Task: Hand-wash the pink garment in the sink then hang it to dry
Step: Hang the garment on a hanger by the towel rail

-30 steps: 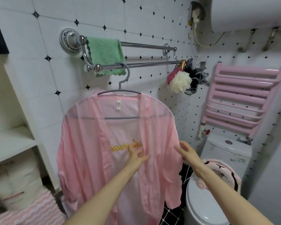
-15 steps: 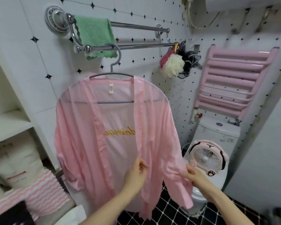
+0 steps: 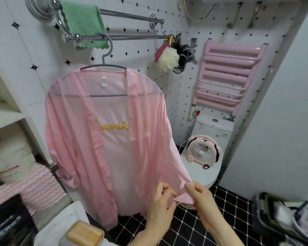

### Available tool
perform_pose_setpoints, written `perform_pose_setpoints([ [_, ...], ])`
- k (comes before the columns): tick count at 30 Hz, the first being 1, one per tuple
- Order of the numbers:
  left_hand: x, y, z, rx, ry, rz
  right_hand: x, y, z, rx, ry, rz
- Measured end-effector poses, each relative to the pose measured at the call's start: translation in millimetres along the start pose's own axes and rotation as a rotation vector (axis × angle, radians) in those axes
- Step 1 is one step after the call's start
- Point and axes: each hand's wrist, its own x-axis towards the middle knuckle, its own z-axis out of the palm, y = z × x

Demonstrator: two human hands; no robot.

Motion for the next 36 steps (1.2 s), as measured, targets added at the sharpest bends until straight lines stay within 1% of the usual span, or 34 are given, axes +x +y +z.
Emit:
perform_pose_setpoints([
  [1,-1,6,-3,-0.038,-0.001,0.012,-6,-4,0,0.028,-0.024,-0.034],
  [3,-4,20,-9,-0.147,0.022,-0.020,-19,-12,2,0.046,-0.093,-0.108],
  [5,-6,33,-15,-0.253,0.149,-0.085,-31,-19,9,-0.039,-0.098,-0.165],
  [6,-6,40,-17,-0.309,0.239,-0.117,-37,-20,14,-0.085,-0.036,-0.193],
  [7,-6,47,-20,-0.361,0.329,-0.156,-43,-21,19,-0.116,0.075,-0.229],
  [9,-7,59,-24,-0.435,0.457,-0.192,-55,-20,28,-0.136,0.374,-0.312],
  [10,-8,63,-24,-0.425,0.485,-0.157,-62,-19,34,-0.111,0.433,-0.329],
  [11,-10,64,-23,-0.377,0.492,-0.082,-69,-15,39,-0.087,0.431,-0.316],
  [13,-17,61,-16,-0.272,0.442,0.061,-77,-5,46,-0.020,0.349,-0.251],
  [14,-21,60,-12,-0.230,0.410,0.114,-80,-2,47,-0.005,0.337,-0.233],
  [19,-33,69,3,-0.075,0.296,0.321,-81,-15,34,0.124,0.369,-0.246],
  [21,-29,72,6,-0.084,0.125,0.352,-74,-22,20,0.113,0.407,-0.289],
  [22,-23,72,4,-0.095,0.022,0.337,-70,-25,12,0.093,0.439,-0.301],
  [23,-14,71,0,-0.115,-0.038,0.294,-65,-28,4,0.078,0.470,-0.304],
  [24,-1,66,-4,-0.152,-0.031,0.213,-60,-29,-4,0.062,0.485,-0.321],
  [25,16,59,-11,-0.204,0.032,0.095,-56,-31,-9,0.028,0.463,-0.322],
  [27,57,34,-31,-0.235,0.230,-0.200,-49,-32,-21,-0.093,0.335,-0.259],
  [28,78,19,-44,-0.208,0.318,-0.311,-44,-32,-27,-0.132,0.313,-0.228],
  [29,97,6,-56,-0.177,0.373,-0.376,-38,-34,-34,-0.139,0.343,-0.219],
  [31,128,-14,-76,-0.117,0.385,-0.432,-25,-38,-51,-0.118,0.448,-0.252],
  [32,141,-19,-83,-0.128,0.374,-0.451,-20,-42,-57,-0.141,0.402,-0.240],
  [34,161,-19,-95,-0.246,0.380,-0.482,-12,-47,-63,-0.198,0.200,-0.171],
  [35,171,-19,-101,-0.305,0.392,-0.502,-7,-47,-67,-0.177,0.184,-0.148],
  [36,179,-18,-105,-0.352,0.399,-0.519,-2,-49,-72,-0.125,0.233,-0.143],
])
